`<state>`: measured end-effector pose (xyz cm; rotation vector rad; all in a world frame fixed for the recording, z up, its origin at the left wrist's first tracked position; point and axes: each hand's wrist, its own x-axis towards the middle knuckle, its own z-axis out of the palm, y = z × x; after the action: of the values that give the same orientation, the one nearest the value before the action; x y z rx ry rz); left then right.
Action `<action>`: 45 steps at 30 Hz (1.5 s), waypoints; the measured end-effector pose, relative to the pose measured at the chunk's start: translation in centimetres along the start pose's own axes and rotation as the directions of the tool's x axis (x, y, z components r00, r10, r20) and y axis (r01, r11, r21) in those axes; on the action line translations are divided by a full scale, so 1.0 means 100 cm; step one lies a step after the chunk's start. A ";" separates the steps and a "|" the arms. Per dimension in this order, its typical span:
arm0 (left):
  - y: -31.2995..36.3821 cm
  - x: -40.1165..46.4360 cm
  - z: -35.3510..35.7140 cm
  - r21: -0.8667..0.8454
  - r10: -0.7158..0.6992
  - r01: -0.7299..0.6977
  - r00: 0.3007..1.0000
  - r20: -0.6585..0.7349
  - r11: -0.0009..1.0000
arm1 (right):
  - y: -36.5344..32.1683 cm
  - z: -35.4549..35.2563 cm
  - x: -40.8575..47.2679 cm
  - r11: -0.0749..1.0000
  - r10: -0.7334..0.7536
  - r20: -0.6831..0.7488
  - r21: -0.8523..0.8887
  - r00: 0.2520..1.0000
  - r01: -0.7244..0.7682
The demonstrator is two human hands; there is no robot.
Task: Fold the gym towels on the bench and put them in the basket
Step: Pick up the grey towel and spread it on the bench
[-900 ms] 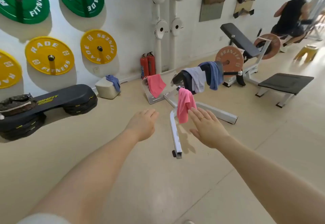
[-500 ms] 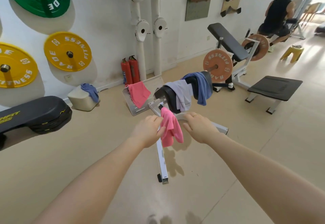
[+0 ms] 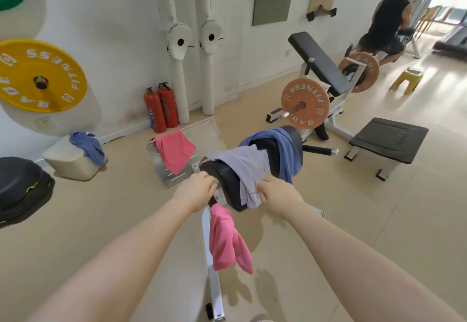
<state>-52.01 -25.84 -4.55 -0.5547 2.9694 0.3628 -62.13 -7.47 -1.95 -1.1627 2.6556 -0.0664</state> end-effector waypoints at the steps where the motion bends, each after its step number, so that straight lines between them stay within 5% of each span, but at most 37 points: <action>1: -0.003 0.016 0.006 0.003 -0.007 0.007 1.000 0.010 1.000 | 0.004 0.003 0.018 0.999 -0.017 0.007 -0.028 1.000 0.017; 11: -0.016 0.139 0.089 -0.271 -0.368 0.393 0.919 0.138 0.879 | 0.039 0.057 0.197 0.993 -0.117 0.221 0.060 0.968 0.106; 18: -0.011 0.178 0.120 -0.328 -0.471 0.487 0.872 0.132 0.809 | 0.045 0.099 0.255 0.983 -0.183 0.165 0.028 0.969 0.181; 22: -0.014 0.184 0.127 -0.359 -0.504 0.502 0.859 0.097 0.787 | 0.047 0.115 0.262 0.971 -0.236 -0.037 -0.047 0.971 0.234; 27: -0.004 0.183 0.110 -0.461 -0.545 0.528 0.831 0.109 0.713 | 0.055 0.098 0.281 0.956 -0.161 0.154 0.268 0.975 0.115; 30: -0.008 0.176 0.081 -0.481 -0.556 0.518 0.828 0.074 0.707 | 0.042 0.066 0.275 0.736 -0.144 0.221 0.675 0.964 -0.045; 33: -0.027 0.156 0.044 -0.473 -0.579 0.496 0.814 -0.038 0.728 | 0.005 0.025 0.266 0.482 -0.264 0.145 0.876 0.954 0.000; 39: -0.089 0.071 -0.048 -0.606 -0.634 0.381 0.722 -0.277 0.698 | -0.116 -0.032 0.228 0.241 -0.524 0.138 0.971 0.840 -0.009; 45: -0.141 -0.059 -0.114 -0.605 -0.571 0.271 0.727 -0.381 0.749 | -0.245 -0.046 0.162 0.060 -0.702 0.211 0.969 0.680 -0.238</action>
<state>-41.97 -39.40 4.31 -1.6590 3.0497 1.1337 -56.21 -36.27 2.62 -0.7863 1.0114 -1.1215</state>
